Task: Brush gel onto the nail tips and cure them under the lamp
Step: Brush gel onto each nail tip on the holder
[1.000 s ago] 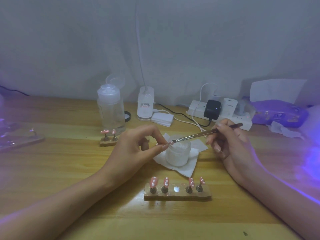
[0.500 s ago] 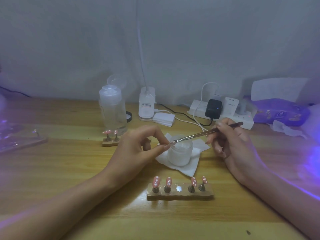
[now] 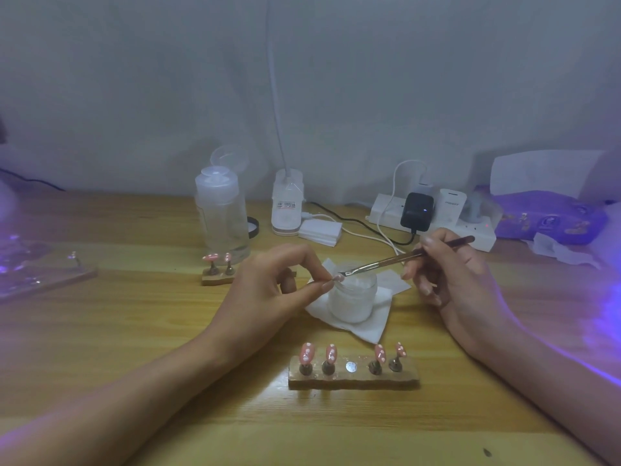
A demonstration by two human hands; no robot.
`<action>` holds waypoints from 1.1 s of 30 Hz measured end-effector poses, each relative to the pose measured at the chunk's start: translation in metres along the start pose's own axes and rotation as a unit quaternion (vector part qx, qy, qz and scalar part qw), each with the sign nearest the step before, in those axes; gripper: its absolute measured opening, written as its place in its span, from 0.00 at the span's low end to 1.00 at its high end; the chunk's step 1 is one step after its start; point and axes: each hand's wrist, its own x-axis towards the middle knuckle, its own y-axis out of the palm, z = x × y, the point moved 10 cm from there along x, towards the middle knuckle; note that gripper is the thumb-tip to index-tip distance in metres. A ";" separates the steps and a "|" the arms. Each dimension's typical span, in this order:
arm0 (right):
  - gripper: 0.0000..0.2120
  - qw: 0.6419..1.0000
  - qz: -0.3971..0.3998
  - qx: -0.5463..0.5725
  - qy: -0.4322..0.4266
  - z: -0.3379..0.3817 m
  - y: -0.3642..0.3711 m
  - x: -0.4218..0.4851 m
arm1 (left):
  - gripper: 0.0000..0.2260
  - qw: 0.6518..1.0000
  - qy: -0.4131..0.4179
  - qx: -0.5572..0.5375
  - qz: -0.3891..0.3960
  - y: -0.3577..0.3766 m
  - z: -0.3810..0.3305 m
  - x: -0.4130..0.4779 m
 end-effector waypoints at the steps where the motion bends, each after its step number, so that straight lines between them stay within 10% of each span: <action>1: 0.13 1.000 -0.010 0.005 0.002 0.000 -0.002 0.000 | 0.03 1.000 0.001 0.002 0.000 0.000 0.000 0.000; 33: 0.08 0.999 -0.023 0.021 -0.013 0.002 -0.007 0.000 | 0.03 1.000 0.007 0.000 0.004 0.002 0.001 0.001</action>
